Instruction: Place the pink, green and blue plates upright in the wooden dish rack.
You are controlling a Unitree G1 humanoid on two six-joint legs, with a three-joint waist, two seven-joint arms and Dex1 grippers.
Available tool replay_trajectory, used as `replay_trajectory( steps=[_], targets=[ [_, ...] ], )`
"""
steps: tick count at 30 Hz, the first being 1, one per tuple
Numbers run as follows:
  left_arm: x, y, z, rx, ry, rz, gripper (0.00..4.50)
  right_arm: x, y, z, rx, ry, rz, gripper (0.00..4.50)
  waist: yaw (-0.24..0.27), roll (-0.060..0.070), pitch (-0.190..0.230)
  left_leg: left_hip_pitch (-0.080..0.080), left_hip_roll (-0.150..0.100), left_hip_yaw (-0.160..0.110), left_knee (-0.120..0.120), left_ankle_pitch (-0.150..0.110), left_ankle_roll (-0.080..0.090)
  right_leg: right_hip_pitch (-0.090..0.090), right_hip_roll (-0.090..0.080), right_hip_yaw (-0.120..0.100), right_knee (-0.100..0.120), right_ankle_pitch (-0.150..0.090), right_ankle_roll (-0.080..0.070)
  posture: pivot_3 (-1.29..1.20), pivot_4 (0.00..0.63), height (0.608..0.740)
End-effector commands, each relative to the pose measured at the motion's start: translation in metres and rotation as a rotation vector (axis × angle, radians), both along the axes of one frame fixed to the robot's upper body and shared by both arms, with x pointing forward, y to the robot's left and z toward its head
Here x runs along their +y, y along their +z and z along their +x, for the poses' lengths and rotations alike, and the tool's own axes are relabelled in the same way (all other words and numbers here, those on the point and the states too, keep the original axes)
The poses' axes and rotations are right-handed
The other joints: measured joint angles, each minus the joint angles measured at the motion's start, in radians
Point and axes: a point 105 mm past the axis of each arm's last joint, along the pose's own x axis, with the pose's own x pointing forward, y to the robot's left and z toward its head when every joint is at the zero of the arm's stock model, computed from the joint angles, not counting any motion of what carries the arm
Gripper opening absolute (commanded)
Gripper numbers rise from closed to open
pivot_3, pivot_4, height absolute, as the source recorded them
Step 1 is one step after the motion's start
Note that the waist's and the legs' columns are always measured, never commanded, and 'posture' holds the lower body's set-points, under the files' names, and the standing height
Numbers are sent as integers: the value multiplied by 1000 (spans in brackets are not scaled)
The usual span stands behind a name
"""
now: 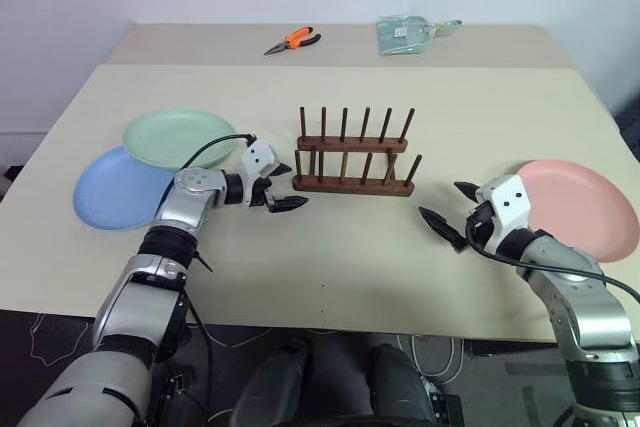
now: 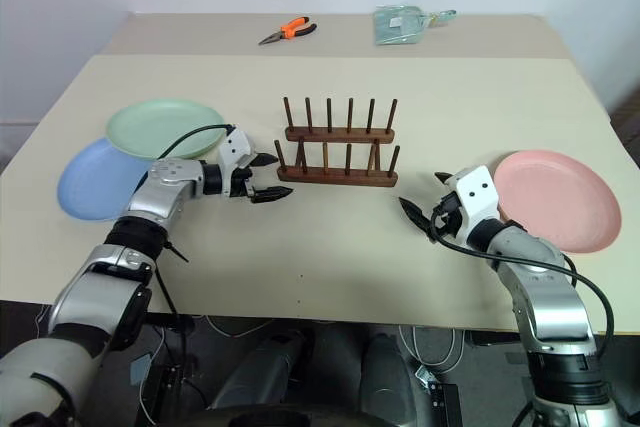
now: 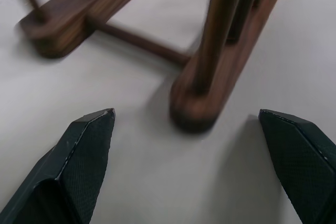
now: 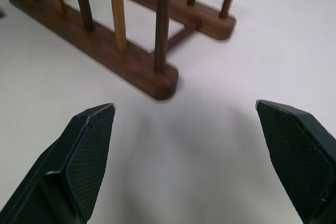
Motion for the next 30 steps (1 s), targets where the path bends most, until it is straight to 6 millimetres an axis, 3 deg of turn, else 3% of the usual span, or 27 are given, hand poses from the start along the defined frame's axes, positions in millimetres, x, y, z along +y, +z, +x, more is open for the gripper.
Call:
replay_trajectory(
  steps=[1,3,9,13,17,20,24,27,30],
  targets=[
    [-14,-24,-10,79,-58,24,4255,2,14,-3,-56,-3,4,4431,1,0,0,0,0,0,0,0,0,0,0,0,0,0,0,0,150,740],
    [-12,-27,-13,80,-67,31,3601,3,14,-2,-53,3,2,4450,-1,0,0,0,0,0,0,0,0,0,0,0,0,0,0,0,150,740],
    [0,-30,-28,65,-109,44,766,6,11,7,-47,26,-1,4450,-11,0,-1,1,0,0,0,0,0,0,0,0,1,0,0,0,150,740],
    [1,-26,-45,33,-186,71,781,4,7,12,-42,27,-6,4450,-21,0,-1,2,1,0,0,0,0,1,1,0,1,0,0,0,150,740],
    [-13,-14,-74,-9,-321,70,781,-13,4,14,-31,-6,-47,4450,-24,0,-1,1,1,0,0,0,0,1,1,0,1,0,0,0,150,740],
    [-17,-8,-79,-29,-338,69,781,-28,2,14,-22,-41,-80,4450,-19,0,-1,1,1,0,0,0,0,1,1,0,1,0,0,0,150,740],
    [-13,-7,-69,-25,-265,79,2722,-39,-1,12,-10,-55,-124,4450,-18,0,0,1,1,0,0,0,0,1,1,0,1,0,0,0,150,740],
    [14,-20,-60,-11,-133,149,4162,-39,-4,4,7,-23,-143,4450,-23,0,0,1,1,0,0,0,0,1,1,0,1,0,0,0,150,740],
    [46,-28,-66,38,-25,168,4224,-41,-5,-5,29,4,-152,3648,-31,1,-1,2,1,0,0,0,0,0,1,0,2,0,-1,0,150,740]
  ],
)
